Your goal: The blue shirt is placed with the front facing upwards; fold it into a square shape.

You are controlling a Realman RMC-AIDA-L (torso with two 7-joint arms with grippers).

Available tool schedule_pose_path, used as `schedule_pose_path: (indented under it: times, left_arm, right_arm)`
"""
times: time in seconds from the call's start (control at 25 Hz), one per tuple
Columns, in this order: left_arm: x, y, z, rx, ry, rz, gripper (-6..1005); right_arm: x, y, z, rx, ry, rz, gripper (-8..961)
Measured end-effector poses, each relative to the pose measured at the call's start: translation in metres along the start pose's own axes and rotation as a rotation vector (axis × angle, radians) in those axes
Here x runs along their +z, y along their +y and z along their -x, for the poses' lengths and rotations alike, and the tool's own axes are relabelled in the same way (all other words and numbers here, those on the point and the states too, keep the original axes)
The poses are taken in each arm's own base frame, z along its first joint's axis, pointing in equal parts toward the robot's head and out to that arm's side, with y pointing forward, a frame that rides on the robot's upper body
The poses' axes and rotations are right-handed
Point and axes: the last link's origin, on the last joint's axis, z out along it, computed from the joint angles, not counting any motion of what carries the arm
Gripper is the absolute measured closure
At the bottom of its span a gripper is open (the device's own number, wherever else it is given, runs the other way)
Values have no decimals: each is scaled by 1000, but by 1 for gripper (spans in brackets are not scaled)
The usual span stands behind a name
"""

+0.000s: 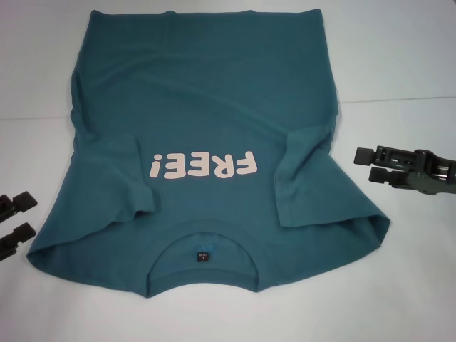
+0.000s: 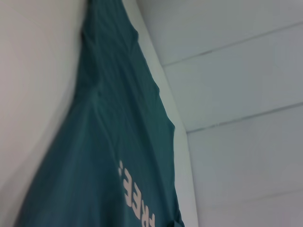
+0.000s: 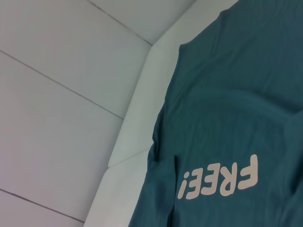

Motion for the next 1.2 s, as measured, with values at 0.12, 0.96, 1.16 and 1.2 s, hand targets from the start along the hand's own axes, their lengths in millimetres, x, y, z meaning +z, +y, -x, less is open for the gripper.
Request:
schedule_pose_path:
  times: [0.12,0.96,1.16,1.2]
  left_arm:
    - [-1,-5,2,-35,20,-5,241]
    - [3,-34,-1,-75,101,-164,273]
    - [5,-38,-3,-30,111,-190,277]
    - [6,-39,-3,-16,105,-199,279]
  right_arm:
    - [2,2,6,1,19,-12,16]
    - [9,4,15,-13,97,-68,23]
    - [8,3,16,-14,93,-71,25]
    - [8,4,16,-16,93,-72,26]
